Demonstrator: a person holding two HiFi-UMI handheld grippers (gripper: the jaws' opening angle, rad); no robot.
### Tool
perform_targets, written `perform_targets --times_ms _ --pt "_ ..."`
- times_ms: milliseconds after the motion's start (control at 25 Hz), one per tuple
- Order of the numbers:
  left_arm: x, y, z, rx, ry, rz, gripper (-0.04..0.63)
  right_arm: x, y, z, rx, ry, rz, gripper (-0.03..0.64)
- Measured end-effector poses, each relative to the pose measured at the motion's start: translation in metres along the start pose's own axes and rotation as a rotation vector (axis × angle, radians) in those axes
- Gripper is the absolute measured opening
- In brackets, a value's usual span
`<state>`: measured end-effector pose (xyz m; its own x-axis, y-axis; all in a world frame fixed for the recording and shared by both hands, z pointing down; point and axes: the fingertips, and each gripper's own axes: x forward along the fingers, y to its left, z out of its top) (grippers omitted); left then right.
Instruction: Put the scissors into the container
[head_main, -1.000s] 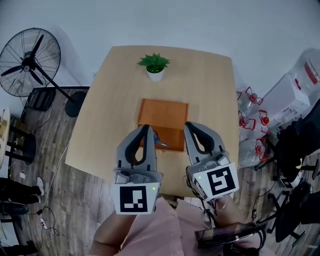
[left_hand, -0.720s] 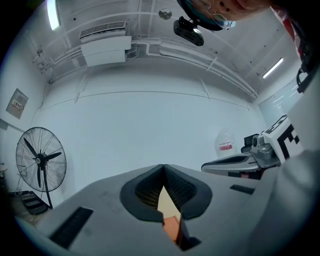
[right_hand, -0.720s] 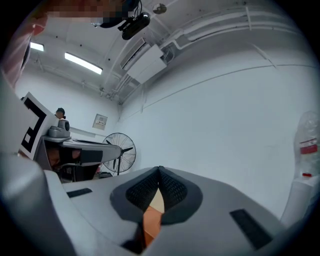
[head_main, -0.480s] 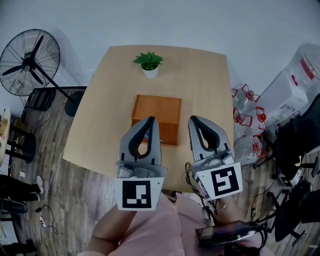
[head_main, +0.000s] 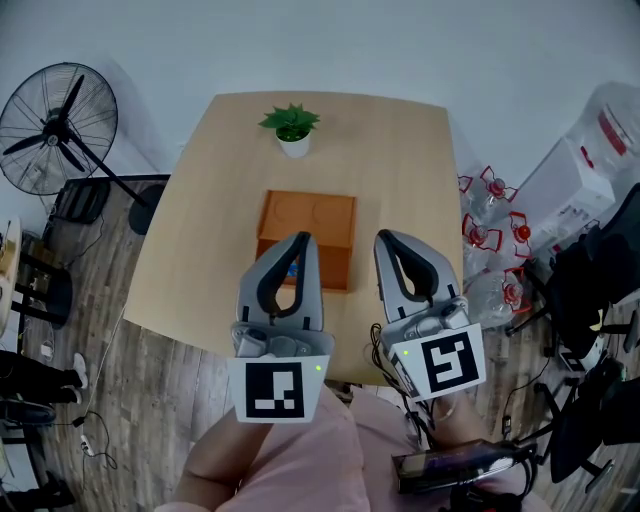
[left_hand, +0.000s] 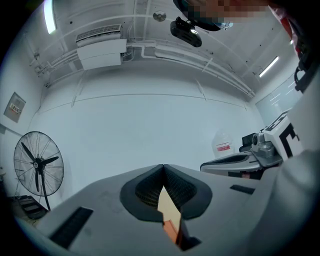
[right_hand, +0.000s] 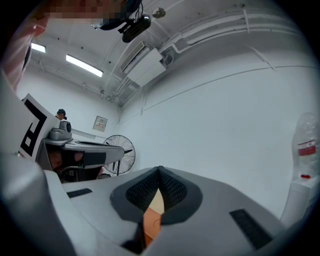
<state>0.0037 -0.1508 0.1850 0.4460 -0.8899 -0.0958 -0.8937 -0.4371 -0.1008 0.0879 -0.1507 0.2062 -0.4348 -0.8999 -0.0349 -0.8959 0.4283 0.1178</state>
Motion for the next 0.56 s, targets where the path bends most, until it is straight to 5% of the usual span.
perform_targets --times_ms 560 --pt "0.015 0.001 -0.002 0.009 0.002 0.004 0.005 0.011 -0.011 -0.005 0.006 0.009 0.004 0.0"
